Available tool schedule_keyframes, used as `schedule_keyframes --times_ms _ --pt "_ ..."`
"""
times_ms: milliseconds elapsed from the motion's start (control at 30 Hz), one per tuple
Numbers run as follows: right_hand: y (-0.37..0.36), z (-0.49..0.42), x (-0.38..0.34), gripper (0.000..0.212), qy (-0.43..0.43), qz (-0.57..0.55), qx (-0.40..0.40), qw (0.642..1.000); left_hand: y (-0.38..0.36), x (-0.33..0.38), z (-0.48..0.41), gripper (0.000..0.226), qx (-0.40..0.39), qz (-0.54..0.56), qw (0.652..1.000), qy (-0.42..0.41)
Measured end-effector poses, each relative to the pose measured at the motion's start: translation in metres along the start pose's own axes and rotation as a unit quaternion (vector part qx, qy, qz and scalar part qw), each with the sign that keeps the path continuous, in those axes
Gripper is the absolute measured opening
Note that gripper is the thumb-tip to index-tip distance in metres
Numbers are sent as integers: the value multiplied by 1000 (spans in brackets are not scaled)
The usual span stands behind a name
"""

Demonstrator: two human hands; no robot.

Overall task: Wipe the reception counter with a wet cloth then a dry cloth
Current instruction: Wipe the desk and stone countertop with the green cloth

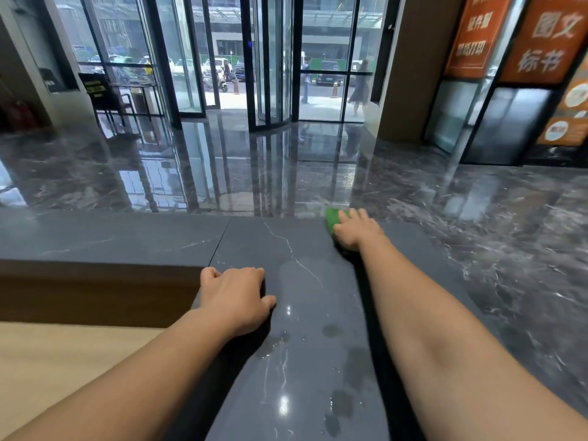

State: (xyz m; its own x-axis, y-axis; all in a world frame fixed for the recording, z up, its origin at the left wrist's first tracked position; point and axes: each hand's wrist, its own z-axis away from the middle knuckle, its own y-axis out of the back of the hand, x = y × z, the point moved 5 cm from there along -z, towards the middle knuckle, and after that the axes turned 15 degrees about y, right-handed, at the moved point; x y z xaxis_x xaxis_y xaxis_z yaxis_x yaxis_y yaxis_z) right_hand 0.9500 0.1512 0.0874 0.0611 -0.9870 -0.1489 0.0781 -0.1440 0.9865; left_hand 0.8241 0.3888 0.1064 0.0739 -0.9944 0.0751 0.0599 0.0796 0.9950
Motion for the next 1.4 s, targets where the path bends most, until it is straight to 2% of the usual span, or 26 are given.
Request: schedule_keyframes --times_ms 67,200,333,433,600,767,867,1033,1267,1400 --pt "6 19 46 60 -49 0 4 999 -1 3 1 32 -15 -21 1000 4" --pt "9 48 102 61 -115 -18 0 993 -2 3 1 52 -60 -54 997 1" --pt "8 56 105 61 -155 -32 3 987 -3 -2 -1 57 -95 -45 994 -2" --pt "6 56 79 61 -159 -24 10 987 -5 -7 -4 58 -102 -24 994 -4" --pt "-7 51 -8 61 -83 -30 24 996 -8 -10 -8 52 -102 -16 995 -12" --pt "-27 44 -121 61 48 -41 6 998 -11 -6 -6 51 -90 -47 995 -7" --pt "-33 43 -145 62 99 -38 -12 994 -10 -4 -3 51 -88 -66 994 -2" --pt "-23 53 -103 58 116 -44 -16 992 -8 -1 0 51 -81 -105 991 0" --pt "-2 95 34 59 -25 -35 28 999 -4 5 0 45 -82 -88 993 18" --pt "2 127 87 59 -102 -50 29 993 -6 4 0 45 -83 -82 993 14"
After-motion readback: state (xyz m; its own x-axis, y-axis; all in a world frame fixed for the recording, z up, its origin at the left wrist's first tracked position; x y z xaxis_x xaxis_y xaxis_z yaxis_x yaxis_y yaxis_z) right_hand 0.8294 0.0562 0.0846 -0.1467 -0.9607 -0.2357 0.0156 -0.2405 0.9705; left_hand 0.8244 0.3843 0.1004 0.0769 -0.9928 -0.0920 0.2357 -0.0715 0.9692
